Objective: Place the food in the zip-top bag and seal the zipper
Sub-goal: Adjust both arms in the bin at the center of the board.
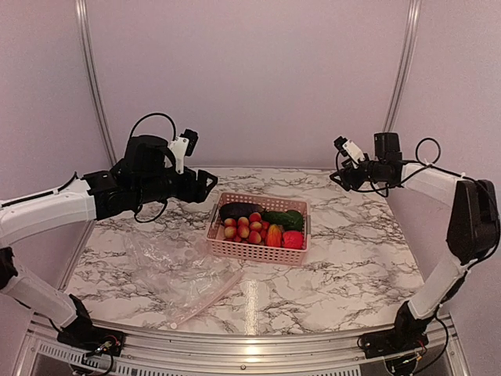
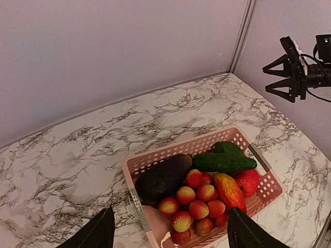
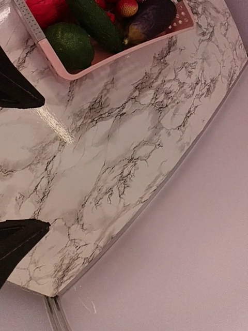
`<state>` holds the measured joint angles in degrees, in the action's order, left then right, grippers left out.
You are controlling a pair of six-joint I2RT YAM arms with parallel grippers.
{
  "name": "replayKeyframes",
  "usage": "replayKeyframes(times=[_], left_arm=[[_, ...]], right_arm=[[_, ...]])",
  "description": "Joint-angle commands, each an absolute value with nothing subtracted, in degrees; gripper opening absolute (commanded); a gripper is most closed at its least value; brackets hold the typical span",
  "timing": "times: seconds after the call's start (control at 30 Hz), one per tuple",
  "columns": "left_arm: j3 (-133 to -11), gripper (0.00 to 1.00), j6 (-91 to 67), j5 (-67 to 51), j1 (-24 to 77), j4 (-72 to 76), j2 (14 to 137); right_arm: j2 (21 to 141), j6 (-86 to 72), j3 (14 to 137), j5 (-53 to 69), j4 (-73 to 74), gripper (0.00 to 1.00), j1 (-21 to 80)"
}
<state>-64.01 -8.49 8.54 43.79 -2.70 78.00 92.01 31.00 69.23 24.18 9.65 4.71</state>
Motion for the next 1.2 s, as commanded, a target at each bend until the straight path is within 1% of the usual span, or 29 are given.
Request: replayKeyframes(times=[0.0, 0.1, 0.23, 0.37, 0.5, 0.6, 0.67, 0.7, 0.8, 0.87, 0.93, 1.07, 1.13, 1.17], left_arm=[[-64.69, 0.77, -21.41, 11.37, 48.05, -7.82, 82.11], [-63.99, 0.76, -29.69, 14.47, 50.63, -7.75, 84.31], [-62.36, 0.72, -37.87, 17.51, 52.96, -8.22, 86.67], [-60.66, 0.70, -42.42, 16.16, 54.06, -8.03, 88.56], [-59.76, 0.68, -45.26, 15.18, 54.70, -8.57, 89.99], [-58.89, 0.68, -46.80, 14.45, 55.11, -7.42, 90.62], [-58.59, 0.68, -46.82, 13.49, 55.11, -6.72, 91.63], [-58.87, 0.68, -46.46, 12.93, 55.11, -6.67, 92.41], [-60.59, 0.70, -45.66, 11.47, 55.11, -7.41, 95.18], [-61.01, 0.70, -45.55, 11.20, 55.17, -6.86, 96.21], [-61.08, 0.70, -45.49, 11.10, 55.11, -5.95, 96.73], [-61.38, 0.71, -45.16, 11.04, 55.11, -4.71, 97.58], [-61.92, 0.71, -44.32, 10.84, 55.11, -3.91, 98.49], [-62.51, 0.71, -43.87, 10.87, 55.11, -3.73, 99.32]], right_arm=[[100.12, 33.46, 76.23, 25.82, 16.50, 0.69, 8.67], [105.50, 33.05, 79.88, 26.46, 17.07, 0.68, 11.79], [112.33, 34.22, 85.87, 27.89, 18.57, 0.67, 16.84], [118.40, 34.90, 92.24, 28.13, 21.14, 0.65, 20.74], [121.98, 33.81, 96.23, 28.48, 22.44, 0.62, 22.50], [123.67, 32.36, 98.12, 28.91, 23.49, 0.55, 22.60], [124.03, 32.02, 98.44, 28.83, 24.73, 0.48, 22.63], [123.95, 32.01, 98.28, 28.72, 25.54, 0.44, 22.65], [122.50, 31.24, 96.46, 26.54, 27.07, 0.38, 22.59], [120.30, 30.05, 93.12, 24.71, 26.89, 0.33, 22.47], [117.38, 28.32, 89.45, 22.79, 25.59, 0.26, 22.21], [110.57, 24.03, 81.64, 18.01, 23.28, 0.16, 22.02], [107.30, 22.42, 77.84, 17.78, 23.45, 0.16, 21.97], [105.19, 21.62, 76.21, 18.08, 23.85, 0.18, 21.97]])
